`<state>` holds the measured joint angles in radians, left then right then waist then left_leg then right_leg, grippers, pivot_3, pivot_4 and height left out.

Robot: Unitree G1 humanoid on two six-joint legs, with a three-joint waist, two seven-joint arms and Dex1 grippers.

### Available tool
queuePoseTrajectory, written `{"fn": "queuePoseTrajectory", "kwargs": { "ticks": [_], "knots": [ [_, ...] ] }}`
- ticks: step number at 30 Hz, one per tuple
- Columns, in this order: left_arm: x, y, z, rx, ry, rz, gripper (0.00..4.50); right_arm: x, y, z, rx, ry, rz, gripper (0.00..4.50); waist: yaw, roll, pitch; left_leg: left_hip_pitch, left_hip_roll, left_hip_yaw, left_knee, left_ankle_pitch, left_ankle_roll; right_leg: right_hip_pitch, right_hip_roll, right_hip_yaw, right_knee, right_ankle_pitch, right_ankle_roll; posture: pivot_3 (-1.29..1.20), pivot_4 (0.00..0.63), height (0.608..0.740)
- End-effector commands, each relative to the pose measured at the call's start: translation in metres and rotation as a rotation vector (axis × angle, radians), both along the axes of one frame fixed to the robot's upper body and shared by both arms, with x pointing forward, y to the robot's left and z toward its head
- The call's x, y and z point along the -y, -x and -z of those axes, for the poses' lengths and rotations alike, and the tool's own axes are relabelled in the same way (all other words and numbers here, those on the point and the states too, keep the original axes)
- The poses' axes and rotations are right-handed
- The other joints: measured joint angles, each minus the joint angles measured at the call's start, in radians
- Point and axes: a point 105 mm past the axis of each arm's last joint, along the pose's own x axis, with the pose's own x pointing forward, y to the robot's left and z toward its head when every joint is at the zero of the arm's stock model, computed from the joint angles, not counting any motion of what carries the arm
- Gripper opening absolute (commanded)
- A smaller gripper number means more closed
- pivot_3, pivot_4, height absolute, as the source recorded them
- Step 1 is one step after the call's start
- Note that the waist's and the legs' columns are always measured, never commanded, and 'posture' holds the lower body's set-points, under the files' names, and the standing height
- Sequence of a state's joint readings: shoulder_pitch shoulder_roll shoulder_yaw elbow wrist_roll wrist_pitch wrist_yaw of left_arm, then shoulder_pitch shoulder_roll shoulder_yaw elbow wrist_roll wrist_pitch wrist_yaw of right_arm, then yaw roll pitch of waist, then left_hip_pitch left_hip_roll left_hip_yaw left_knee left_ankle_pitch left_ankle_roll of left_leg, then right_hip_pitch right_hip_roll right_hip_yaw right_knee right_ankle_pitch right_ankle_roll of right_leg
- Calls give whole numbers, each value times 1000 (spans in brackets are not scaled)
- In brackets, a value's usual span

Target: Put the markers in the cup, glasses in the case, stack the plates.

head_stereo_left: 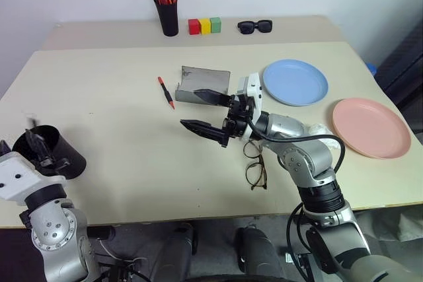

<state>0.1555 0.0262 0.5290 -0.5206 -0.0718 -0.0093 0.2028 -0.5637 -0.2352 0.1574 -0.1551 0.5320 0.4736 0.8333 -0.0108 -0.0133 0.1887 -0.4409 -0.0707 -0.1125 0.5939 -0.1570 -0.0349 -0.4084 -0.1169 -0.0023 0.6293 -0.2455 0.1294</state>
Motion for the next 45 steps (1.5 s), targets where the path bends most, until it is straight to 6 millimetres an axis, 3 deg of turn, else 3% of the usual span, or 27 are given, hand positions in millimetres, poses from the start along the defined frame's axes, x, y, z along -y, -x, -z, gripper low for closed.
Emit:
{"fn": "queuePoseTrajectory", "kwargs": {
  "ticks": [1,2,7,9,12,15,18,22,27,31,37,45],
  "knots": [
    [3,5,-12,35,-31,-12,4225,-2,6,-14,63,-26,-19,4500,0,0,0,0,0,0,0,0,0,0,0,0,0,0,0,0,150,740],
    [3,5,-12,35,-30,-14,4470,-2,6,-14,63,-26,-20,4500,0,0,0,0,0,0,0,0,0,0,0,0,0,0,0,0,150,740],
    [5,2,-17,55,-25,-17,4470,-2,7,-15,64,-26,-22,4500,0,0,0,0,0,0,0,0,0,0,0,0,0,0,0,0,150,740],
    [12,-9,-41,128,-25,32,4470,-2,7,-16,65,-27,-19,4500,3,0,0,0,0,0,0,0,0,0,0,0,0,0,0,0,150,740],
    [37,-38,-96,251,-59,208,4470,0,5,-19,67,-36,-9,4500,18,-2,0,-2,0,-4,2,0,0,-1,1,-3,1,0,0,0,150,740],
    [58,-64,-110,207,-29,352,4470,2,2,-22,64,-51,8,4500,17,0,-1,-1,-1,-1,2,0,0,1,0,-1,-1,1,0,0,150,740],
    [77,-96,-100,34,54,433,4470,4,-2,-24,63,-62,30,4500,12,0,-1,-1,-1,0,0,1,3,0,0,-1,0,2,4,0,150,740],
    [94,-134,-60,-320,197,423,4470,4,-4,-24,63,-65,45,4500,1,-1,0,-1,0,-3,0,2,3,0,3,-1,2,2,4,0,150,740],
    [101,-169,-32,-538,327,316,4470,5,-6,-21,61,-63,68,4500,-3,-1,0,0,0,-3,0,2,3,0,3,-1,2,2,4,0,150,740],
    [127,-203,-14,-647,413,395,4470,8,-6,-19,62,-56,84,4500,-1,-1,0,0,-1,-3,0,2,2,0,3,-1,1,2,4,0,150,740],
    [158,-233,5,-747,473,488,4470,10,-4,-15,62,-47,98,4500,-2,-2,0,-1,-1,-2,0,2,2,-1,2,-1,1,2,5,0,150,740],
    [164,-245,14,-820,454,462,4470,14,0,-11,53,-34,104,4500,-2,-2,1,-1,-1,-2,0,2,2,-1,2,-1,1,2,5,0,150,740]
  ]
}}
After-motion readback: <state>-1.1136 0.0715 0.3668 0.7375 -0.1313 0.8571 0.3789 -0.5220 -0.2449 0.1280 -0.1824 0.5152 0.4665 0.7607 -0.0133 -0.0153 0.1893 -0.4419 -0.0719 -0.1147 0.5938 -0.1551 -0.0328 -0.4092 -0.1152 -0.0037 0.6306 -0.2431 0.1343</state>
